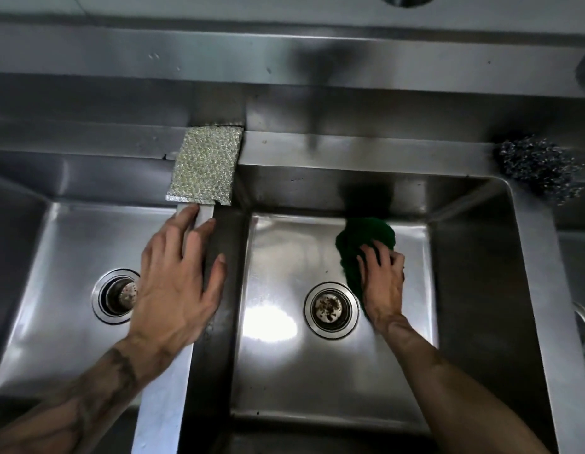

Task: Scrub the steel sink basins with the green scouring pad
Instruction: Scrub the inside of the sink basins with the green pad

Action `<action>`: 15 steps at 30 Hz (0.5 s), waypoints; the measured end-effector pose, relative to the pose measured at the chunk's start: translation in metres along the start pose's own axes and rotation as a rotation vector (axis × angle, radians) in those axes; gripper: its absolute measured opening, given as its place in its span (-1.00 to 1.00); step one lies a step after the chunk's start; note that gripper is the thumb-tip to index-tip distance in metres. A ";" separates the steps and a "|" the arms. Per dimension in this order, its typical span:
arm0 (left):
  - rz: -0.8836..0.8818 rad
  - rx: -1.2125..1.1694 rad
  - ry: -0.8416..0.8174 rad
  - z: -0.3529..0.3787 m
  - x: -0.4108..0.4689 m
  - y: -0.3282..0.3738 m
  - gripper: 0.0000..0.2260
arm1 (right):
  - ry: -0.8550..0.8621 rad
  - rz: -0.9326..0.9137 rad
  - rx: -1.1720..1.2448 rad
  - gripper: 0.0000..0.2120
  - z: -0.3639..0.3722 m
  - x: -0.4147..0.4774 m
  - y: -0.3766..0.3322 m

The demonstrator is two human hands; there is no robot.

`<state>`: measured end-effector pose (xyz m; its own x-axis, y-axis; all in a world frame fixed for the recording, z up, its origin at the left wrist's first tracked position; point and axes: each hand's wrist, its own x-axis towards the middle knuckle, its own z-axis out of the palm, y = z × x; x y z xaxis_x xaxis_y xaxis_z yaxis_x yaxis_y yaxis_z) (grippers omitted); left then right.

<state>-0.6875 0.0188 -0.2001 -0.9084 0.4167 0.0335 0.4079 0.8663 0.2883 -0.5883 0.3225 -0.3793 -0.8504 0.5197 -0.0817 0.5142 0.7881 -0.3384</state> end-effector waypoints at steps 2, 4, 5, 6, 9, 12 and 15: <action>-0.007 0.006 -0.014 -0.001 0.000 0.001 -0.55 | -0.013 -0.023 0.005 -0.73 0.006 -0.006 -0.021; -0.015 0.008 -0.027 -0.003 0.000 0.001 -0.55 | -0.022 -0.058 0.041 -0.74 0.010 -0.008 -0.047; -0.015 0.005 -0.029 -0.003 0.000 0.001 -0.55 | -0.008 -0.061 0.115 -0.75 0.010 -0.008 -0.062; -0.017 0.002 -0.032 -0.004 -0.001 0.001 -0.54 | 0.015 -0.061 0.215 -0.76 0.010 -0.008 -0.080; -0.023 -0.011 -0.044 -0.005 -0.001 0.002 -0.54 | 0.111 -0.083 0.459 -0.79 0.006 -0.004 -0.137; -0.038 -0.019 -0.049 -0.008 -0.001 0.003 -0.55 | 0.141 0.002 0.741 -0.75 0.000 0.007 -0.188; -0.040 -0.027 -0.055 -0.008 -0.001 0.003 -0.55 | 0.040 0.027 0.938 -0.60 0.000 0.009 -0.222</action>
<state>-0.6862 0.0186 -0.1918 -0.9172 0.3972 -0.0310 0.3683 0.8750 0.3141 -0.7098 0.1519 -0.3046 -0.8260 0.5588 -0.0744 0.2193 0.1969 -0.9556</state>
